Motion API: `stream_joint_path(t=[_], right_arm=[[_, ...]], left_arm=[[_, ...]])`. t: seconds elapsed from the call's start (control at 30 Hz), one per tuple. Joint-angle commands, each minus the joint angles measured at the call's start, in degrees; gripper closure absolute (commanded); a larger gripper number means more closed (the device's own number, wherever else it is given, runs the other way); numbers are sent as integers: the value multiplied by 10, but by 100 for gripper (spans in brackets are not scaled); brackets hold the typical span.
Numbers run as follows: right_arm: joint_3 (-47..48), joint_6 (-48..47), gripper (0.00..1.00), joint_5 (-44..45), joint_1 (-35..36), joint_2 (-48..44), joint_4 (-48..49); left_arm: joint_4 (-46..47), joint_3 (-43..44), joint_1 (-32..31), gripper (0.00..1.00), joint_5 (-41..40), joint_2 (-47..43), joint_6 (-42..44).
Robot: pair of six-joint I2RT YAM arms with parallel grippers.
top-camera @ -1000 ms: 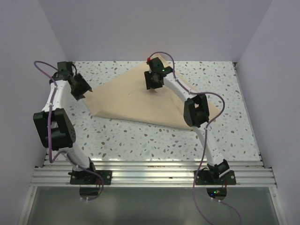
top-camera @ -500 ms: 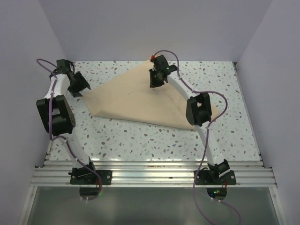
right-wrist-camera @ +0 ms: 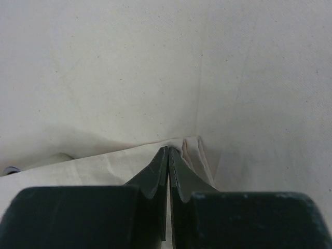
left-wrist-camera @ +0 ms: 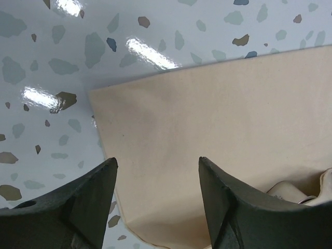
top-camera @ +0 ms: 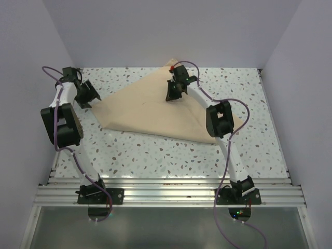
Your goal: Prepare the surgical pack
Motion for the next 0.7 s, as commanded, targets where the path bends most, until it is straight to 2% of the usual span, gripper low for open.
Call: stream_joint_path(t=[0.0, 0.67], right_arm=[[10, 3, 97, -15, -4, -13, 9], [-3, -1, 93, -33, -20, -64, 5]], left_arm=[[11, 27, 10, 32, 17, 15, 15], [16, 25, 30, 25, 24, 28, 34]])
